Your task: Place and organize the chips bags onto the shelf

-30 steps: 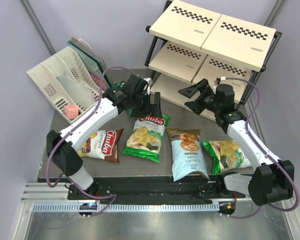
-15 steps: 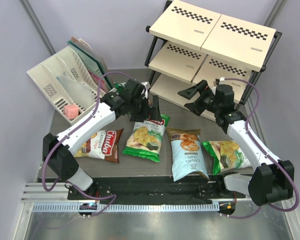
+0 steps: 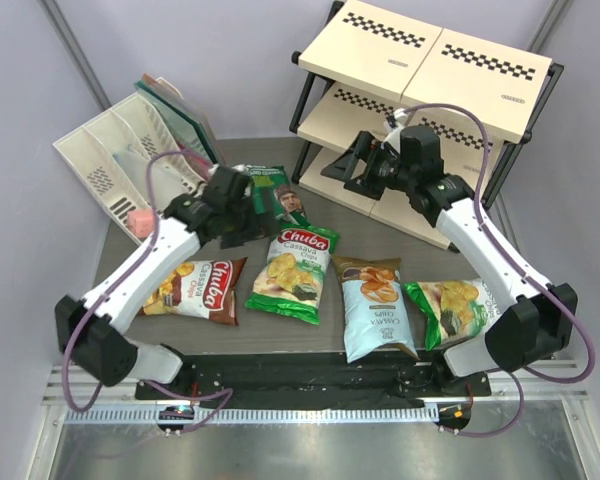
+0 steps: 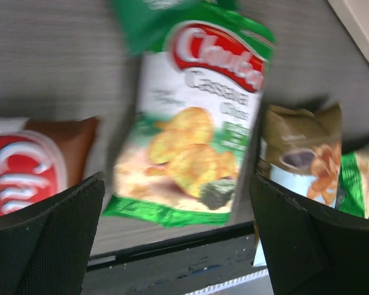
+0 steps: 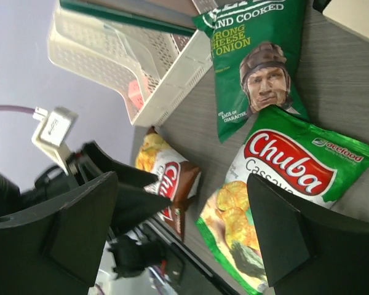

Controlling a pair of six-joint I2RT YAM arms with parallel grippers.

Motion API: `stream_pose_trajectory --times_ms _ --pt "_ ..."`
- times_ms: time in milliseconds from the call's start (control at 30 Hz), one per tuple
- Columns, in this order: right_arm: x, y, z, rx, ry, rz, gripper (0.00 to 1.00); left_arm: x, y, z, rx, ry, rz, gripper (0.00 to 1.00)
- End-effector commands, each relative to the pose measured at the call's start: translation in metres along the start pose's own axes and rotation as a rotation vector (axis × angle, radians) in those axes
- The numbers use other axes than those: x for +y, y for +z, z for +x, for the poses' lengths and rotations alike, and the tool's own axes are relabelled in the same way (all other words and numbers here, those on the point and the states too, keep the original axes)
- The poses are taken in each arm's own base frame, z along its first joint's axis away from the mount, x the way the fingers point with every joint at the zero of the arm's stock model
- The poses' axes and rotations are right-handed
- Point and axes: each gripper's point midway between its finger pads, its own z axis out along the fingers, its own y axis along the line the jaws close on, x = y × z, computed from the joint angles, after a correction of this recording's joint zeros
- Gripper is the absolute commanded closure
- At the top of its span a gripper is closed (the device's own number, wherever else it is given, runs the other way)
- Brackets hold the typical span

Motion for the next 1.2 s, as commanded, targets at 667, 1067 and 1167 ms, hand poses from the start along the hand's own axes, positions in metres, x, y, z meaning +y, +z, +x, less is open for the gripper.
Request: stream_pose_trajectory --times_ms 667,1067,1167 --pt "-0.082 -0.016 0.101 0.409 -0.18 0.346 0.08 0.005 0.047 0.005 0.168 -0.157 0.176 0.03" --pt "-0.084 -0.019 0.108 0.427 -0.169 0.338 0.09 0.023 0.094 0.05 0.363 -0.119 0.164 0.04" --pt "-0.084 -0.019 0.111 0.436 -0.166 0.332 0.09 0.021 0.1 0.054 0.371 -0.125 0.193 0.03"
